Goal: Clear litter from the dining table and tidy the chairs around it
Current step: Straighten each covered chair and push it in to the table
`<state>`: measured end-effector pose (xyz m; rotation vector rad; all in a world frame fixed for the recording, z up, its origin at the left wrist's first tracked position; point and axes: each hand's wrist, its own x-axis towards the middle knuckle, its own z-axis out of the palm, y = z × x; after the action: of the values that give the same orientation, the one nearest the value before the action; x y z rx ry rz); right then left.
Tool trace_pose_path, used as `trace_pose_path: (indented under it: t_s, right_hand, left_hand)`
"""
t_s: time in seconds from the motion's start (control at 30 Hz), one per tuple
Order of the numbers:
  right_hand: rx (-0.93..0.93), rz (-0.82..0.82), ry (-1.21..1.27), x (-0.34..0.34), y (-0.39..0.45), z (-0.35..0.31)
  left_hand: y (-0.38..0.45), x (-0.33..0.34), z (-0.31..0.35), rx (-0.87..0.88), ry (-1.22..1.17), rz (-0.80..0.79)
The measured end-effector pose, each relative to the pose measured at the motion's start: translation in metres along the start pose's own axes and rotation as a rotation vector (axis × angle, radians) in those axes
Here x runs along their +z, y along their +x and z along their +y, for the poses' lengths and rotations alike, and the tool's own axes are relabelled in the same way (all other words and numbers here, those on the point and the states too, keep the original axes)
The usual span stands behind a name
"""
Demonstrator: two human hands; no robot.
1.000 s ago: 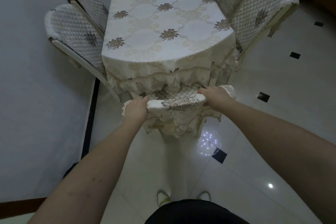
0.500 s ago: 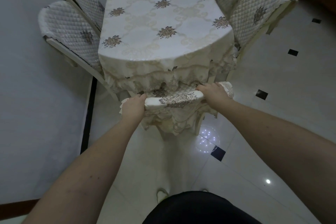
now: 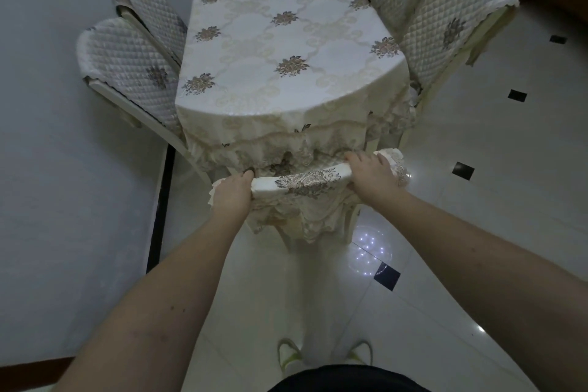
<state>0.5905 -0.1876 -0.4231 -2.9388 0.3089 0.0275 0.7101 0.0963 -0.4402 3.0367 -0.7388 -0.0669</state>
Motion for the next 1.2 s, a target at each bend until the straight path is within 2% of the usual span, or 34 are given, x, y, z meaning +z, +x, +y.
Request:
trace_pose_path:
  t_s: [0.1, 0.23, 0.37, 0.57, 0.83, 1.03, 1.13, 1.2]
  right_hand:
    - [-0.037, 0.016, 0.054, 0.000, -0.027, -0.005]
    - [-0.100, 0.096, 0.068, 0.009, -0.053, -0.004]
    - [-0.106, 0.131, 0.111, 0.010, -0.052, -0.004]
    - [-0.071, 0.126, 0.154, 0.013, -0.053, -0.014]
    - [-0.050, 0.150, 0.114, 0.009, -0.060, -0.041]
    - [0.013, -0.046, -0.024, -0.016, -0.064, -0.046]
    - [0.031, -0.100, -0.067, -0.031, -0.068, -0.051]
    - [0.025, -0.145, -0.108, -0.044, -0.074, -0.053]
  left_hand:
    - [-0.011, 0.005, 0.001, -0.029, -0.079, 0.065]
    - [-0.059, 0.013, 0.025, 0.072, -0.127, 0.152]
    - [-0.079, 0.020, 0.042, 0.045, -0.187, 0.193]
    - [-0.071, 0.019, 0.044, 0.014, -0.210, 0.101]
    - [-0.067, 0.006, 0.033, 0.074, -0.228, 0.003]
    - [-0.063, -0.030, 0.025, 0.064, -0.369, -0.248]
    - [-0.065, -0.054, 0.024, 0.081, -0.220, -0.319]
    - [-0.075, -0.076, 0.030, 0.143, -0.082, -0.262]
